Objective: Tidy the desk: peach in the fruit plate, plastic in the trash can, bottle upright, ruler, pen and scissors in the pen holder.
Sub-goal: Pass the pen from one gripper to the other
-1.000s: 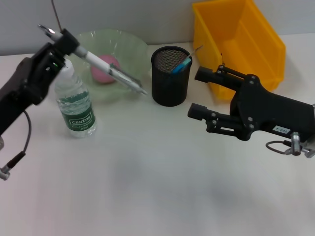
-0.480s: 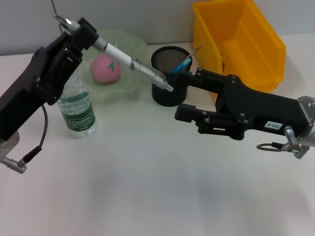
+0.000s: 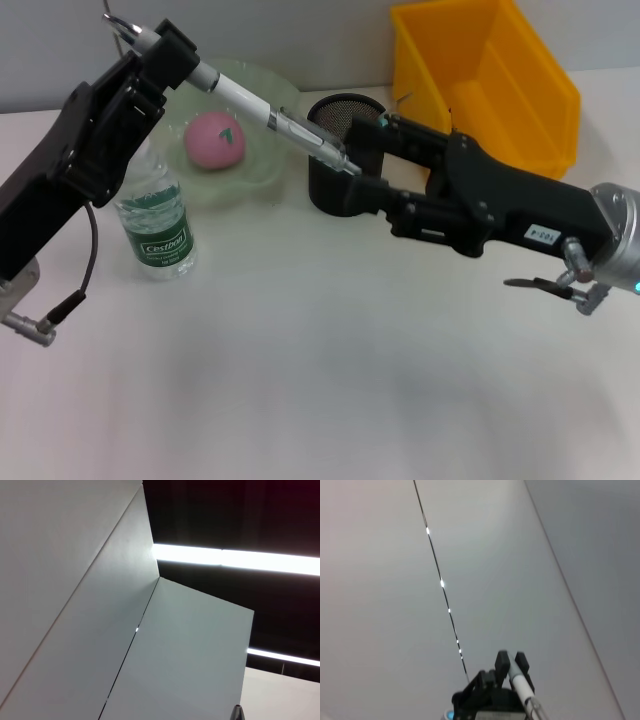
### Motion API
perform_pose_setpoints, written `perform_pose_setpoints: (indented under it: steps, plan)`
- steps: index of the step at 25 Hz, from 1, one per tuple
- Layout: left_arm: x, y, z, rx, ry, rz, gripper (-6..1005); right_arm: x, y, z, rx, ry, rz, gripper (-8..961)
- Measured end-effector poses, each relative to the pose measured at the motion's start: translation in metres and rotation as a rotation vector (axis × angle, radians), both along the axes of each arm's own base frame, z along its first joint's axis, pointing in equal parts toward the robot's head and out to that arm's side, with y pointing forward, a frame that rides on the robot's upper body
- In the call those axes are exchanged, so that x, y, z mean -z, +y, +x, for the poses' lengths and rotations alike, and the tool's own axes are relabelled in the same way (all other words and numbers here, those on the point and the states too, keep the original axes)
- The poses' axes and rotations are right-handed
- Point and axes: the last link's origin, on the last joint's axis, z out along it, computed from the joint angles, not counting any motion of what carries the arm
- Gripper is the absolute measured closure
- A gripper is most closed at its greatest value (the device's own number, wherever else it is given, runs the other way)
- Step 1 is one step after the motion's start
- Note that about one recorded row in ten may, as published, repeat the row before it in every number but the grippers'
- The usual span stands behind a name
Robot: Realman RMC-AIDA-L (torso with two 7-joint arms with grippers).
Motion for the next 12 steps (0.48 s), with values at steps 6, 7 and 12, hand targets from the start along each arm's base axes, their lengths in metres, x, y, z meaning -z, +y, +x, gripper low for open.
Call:
perform_pose_setpoints:
  steps: [6,7,12]
  plan:
    - [-0.0011,0.0013,0.0020,0.006,-0.006,0.005,860,0.0022,0.0041,-0.0086,-0.013,0.024,-0.010,179]
    - [-0.0014,0.0018,0.0025,0.008,-0.008,0.005,860,0.0022,0.0041,-0.0086,-0.013,0.024,-0.010,179]
    - [-0.0018,0.0028,0.0034,0.008,-0.012,0.007,860,0.0035,0.0053,-0.0111,-0.017,0.026,-0.013,180]
